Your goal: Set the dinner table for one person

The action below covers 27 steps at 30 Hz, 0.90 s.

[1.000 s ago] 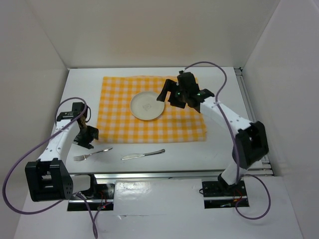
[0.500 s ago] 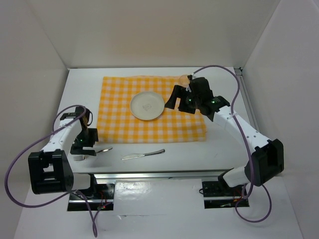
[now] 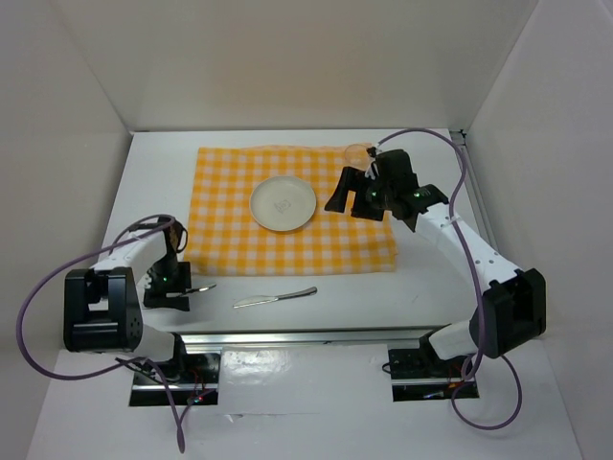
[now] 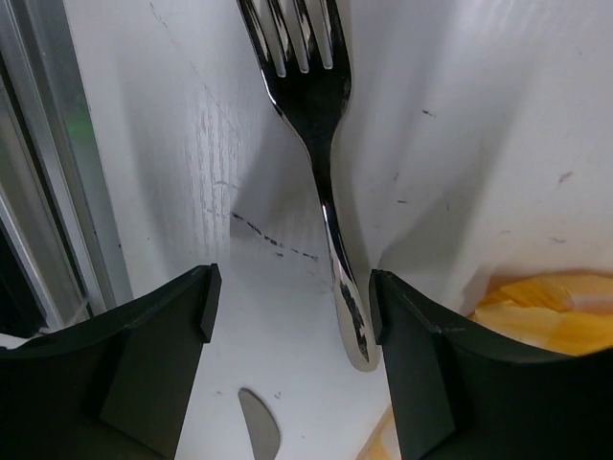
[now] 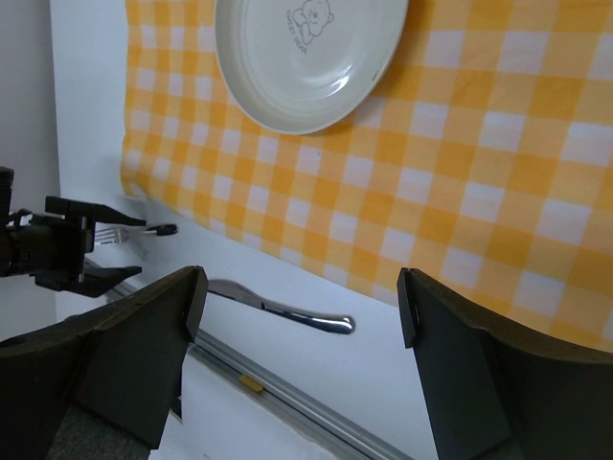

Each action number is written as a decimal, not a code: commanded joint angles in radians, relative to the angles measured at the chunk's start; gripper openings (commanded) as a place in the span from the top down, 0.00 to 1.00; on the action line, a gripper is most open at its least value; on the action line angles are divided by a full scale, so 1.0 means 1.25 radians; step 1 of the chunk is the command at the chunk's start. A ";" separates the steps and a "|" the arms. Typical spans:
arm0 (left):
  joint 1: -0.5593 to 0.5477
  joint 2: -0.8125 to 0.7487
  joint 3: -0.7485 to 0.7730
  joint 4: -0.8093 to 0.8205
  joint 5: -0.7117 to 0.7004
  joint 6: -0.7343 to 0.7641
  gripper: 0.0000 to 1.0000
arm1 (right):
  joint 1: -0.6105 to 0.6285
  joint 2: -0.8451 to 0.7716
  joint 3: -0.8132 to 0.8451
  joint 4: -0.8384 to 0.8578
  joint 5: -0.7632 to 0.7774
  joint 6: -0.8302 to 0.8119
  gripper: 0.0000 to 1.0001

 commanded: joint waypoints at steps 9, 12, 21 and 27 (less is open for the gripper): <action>0.041 0.033 -0.051 0.130 -0.013 0.027 0.24 | -0.003 0.008 -0.012 -0.008 -0.018 -0.022 0.07; 0.048 0.040 -0.070 0.149 -0.003 0.027 0.43 | -0.003 0.015 -0.012 -0.008 -0.011 -0.022 0.07; 0.099 0.008 -0.146 0.171 0.020 0.031 0.71 | -0.003 0.022 0.003 -0.024 -0.002 -0.022 0.07; 0.099 -0.052 -0.076 0.071 -0.024 0.058 1.00 | -0.003 0.022 0.003 -0.031 0.005 -0.022 0.07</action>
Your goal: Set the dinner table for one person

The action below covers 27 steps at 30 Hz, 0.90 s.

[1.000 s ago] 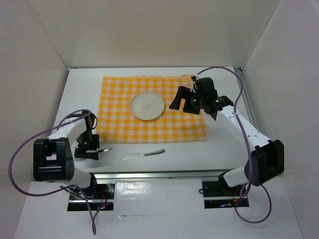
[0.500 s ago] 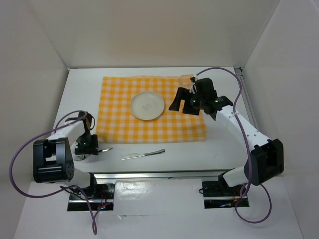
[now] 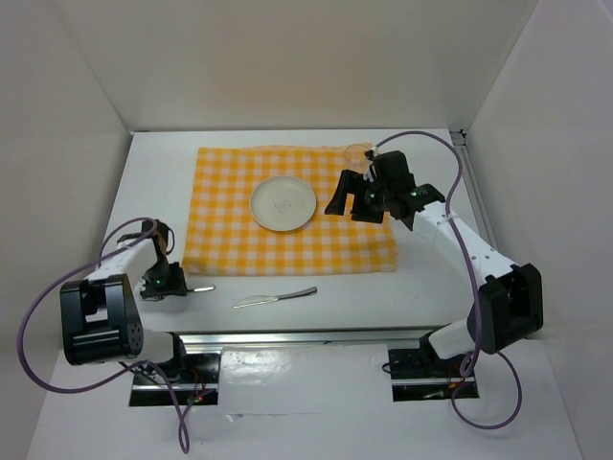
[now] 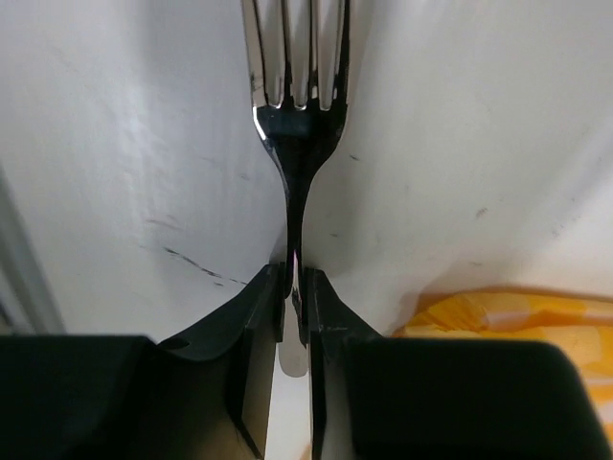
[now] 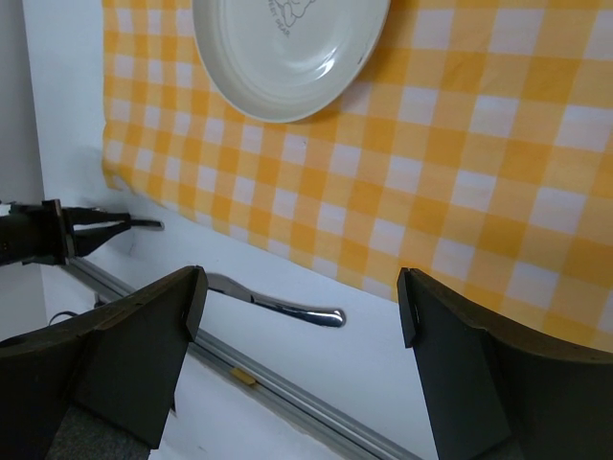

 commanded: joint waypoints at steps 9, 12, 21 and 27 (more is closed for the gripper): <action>-0.003 -0.013 0.307 -0.290 -0.274 0.223 1.00 | -0.003 0.009 0.013 -0.015 0.014 0.001 0.07; -0.053 0.008 0.370 -0.166 -0.266 0.470 1.00 | -0.003 0.018 0.020 -0.008 0.014 0.001 0.07; -0.290 0.252 0.613 -0.100 -0.237 0.940 1.00 | -0.003 0.031 0.029 -0.033 0.032 -0.006 0.07; -0.358 0.398 0.778 -0.096 -0.173 1.059 1.00 | -0.003 -0.014 -0.011 -0.076 0.082 -0.016 0.07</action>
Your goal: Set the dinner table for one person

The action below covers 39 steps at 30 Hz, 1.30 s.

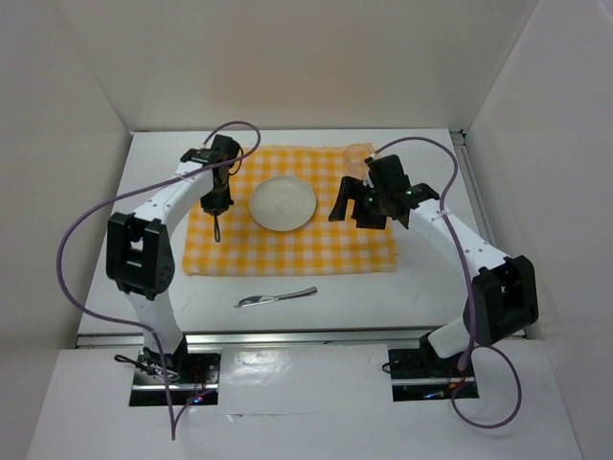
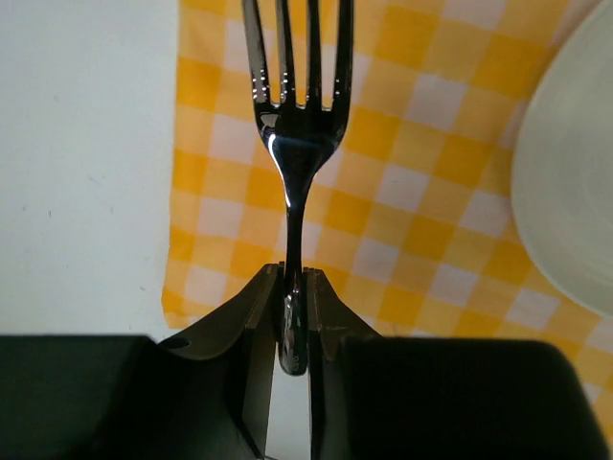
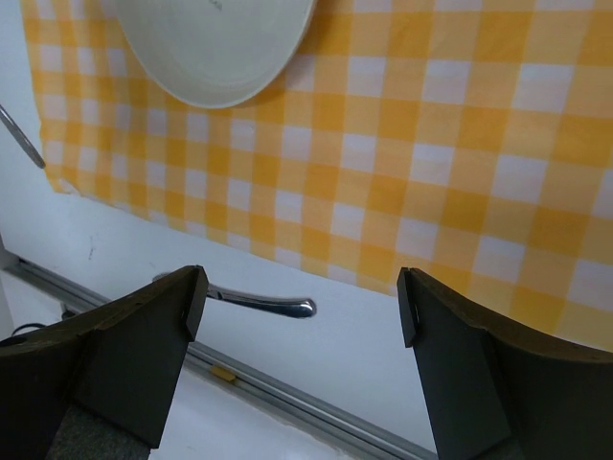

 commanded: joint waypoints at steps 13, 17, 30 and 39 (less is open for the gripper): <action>-0.041 0.299 0.214 -0.051 0.082 0.179 1.00 | -0.003 -0.118 -0.079 -0.077 0.075 -0.008 0.07; -0.041 0.326 0.229 -0.051 0.049 0.156 1.00 | -0.003 -0.118 -0.079 -0.084 0.083 -0.008 0.07; -0.034 0.298 0.325 -0.085 0.034 0.091 0.30 | 0.020 -0.144 -0.070 -0.089 0.072 -0.071 0.07; -0.003 0.109 0.449 -0.194 0.009 0.059 0.30 | 0.356 -0.099 -0.063 0.020 0.083 -0.272 0.08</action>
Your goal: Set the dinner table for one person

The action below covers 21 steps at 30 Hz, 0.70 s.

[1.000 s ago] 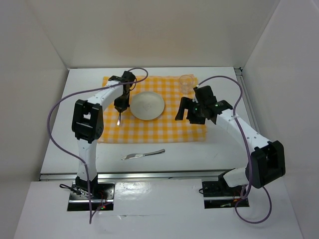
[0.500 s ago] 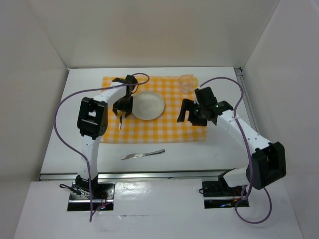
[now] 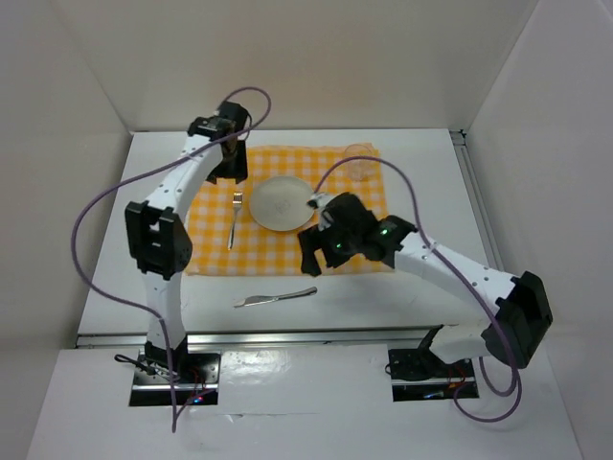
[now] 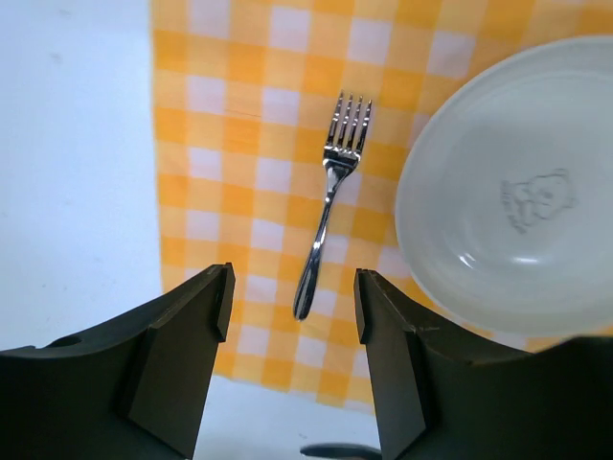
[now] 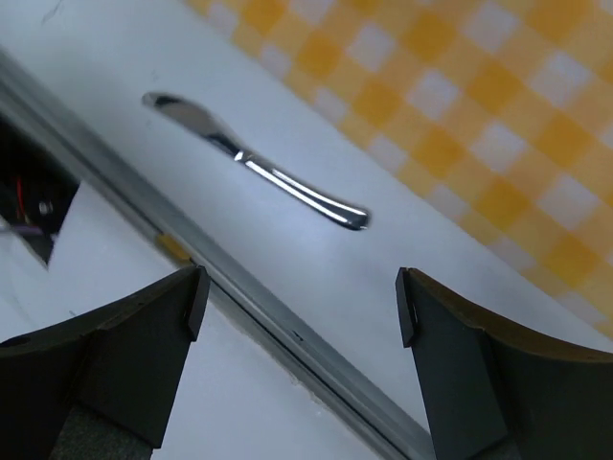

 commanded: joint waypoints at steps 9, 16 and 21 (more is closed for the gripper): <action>0.055 -0.466 -0.272 0.023 0.040 -0.048 0.30 | 0.256 0.158 -0.020 0.178 0.126 -0.251 0.23; 0.055 -0.523 -0.381 0.050 0.067 -0.072 0.30 | 0.292 0.266 -0.004 0.217 0.133 -0.337 0.23; 0.055 -0.538 -0.409 0.058 0.083 -0.072 0.30 | 0.306 0.330 -0.004 0.255 0.160 -0.345 0.25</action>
